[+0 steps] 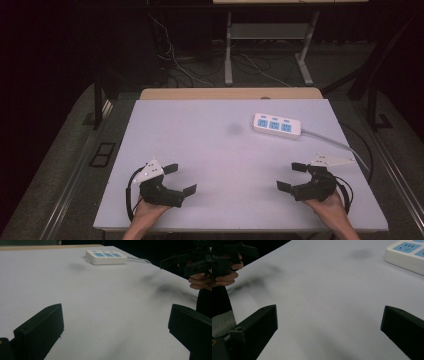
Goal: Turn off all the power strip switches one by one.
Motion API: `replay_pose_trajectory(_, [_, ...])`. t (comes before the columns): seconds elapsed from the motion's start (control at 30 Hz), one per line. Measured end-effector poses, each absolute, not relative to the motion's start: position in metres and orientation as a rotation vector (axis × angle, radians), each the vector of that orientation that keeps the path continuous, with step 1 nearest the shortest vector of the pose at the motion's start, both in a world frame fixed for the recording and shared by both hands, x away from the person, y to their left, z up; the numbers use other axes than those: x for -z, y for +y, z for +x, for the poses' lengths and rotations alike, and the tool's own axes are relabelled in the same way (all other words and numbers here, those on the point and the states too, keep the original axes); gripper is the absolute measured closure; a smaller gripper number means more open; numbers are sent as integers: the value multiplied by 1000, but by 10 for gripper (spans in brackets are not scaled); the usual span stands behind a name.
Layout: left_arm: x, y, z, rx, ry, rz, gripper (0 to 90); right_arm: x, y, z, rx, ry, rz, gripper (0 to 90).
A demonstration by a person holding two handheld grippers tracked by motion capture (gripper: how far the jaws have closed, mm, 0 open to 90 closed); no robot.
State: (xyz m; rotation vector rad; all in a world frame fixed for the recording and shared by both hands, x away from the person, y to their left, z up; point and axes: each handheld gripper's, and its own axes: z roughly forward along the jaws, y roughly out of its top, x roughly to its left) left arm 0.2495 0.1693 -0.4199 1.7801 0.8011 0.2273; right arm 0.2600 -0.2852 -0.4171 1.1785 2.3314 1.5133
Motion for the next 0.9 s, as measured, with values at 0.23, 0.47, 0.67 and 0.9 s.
replay_pose_trajectory(0.23, [421, 169, 250, -223, 803, 1788, 0, 417, -285, 260, -1517, 2338, 1183, 8])
replay_pose_trajectory(0.47, [421, 169, 251, -224, 802, 1793, 0, 418, -286, 259, -1516, 2344, 1192, 8])
replay_pose_trajectory(0.67, [421, 170, 251, -224, 806, 1788, 0, 417, -285, 258, -1514, 2348, 1194, 8])
replay_pose_trajectory(0.9, [421, 171, 251, -220, 805, 1789, 0, 415, -282, 255, -1489, 2366, 1181, 8])
